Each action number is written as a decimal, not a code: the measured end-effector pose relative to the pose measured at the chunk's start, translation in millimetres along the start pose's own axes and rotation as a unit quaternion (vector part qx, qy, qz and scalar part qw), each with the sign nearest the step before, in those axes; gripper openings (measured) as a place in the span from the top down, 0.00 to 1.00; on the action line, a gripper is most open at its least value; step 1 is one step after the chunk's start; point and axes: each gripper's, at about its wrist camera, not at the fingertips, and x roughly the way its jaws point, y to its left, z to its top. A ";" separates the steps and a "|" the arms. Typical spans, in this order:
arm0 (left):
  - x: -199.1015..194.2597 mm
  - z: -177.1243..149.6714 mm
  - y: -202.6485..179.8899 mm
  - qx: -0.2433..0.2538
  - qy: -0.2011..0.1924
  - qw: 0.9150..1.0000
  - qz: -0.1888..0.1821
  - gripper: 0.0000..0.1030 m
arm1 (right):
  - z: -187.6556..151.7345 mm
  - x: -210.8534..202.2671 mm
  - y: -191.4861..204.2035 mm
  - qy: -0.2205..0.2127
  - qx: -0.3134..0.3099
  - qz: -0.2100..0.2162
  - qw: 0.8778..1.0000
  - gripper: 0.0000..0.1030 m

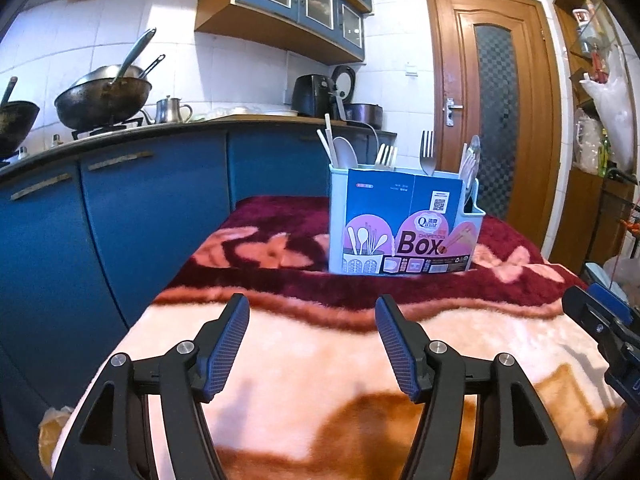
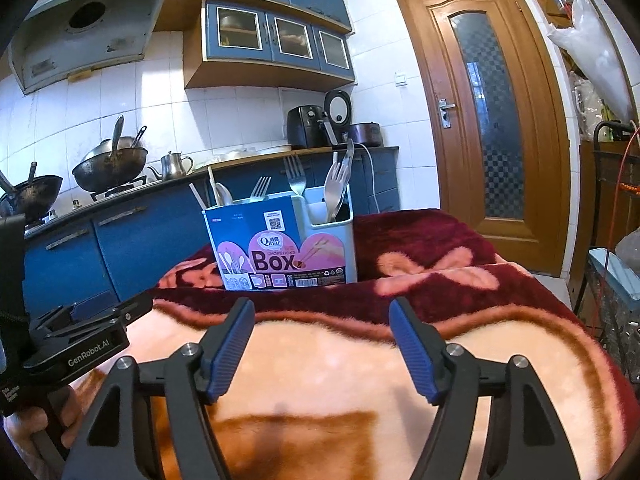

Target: Organize utensils

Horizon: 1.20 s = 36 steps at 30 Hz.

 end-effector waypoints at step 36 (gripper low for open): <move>-2.1 -0.2 -0.5 0.003 -0.005 1.000 0.004 0.35 | -0.5 0.5 -0.8 0.000 0.003 0.000 1.000 0.29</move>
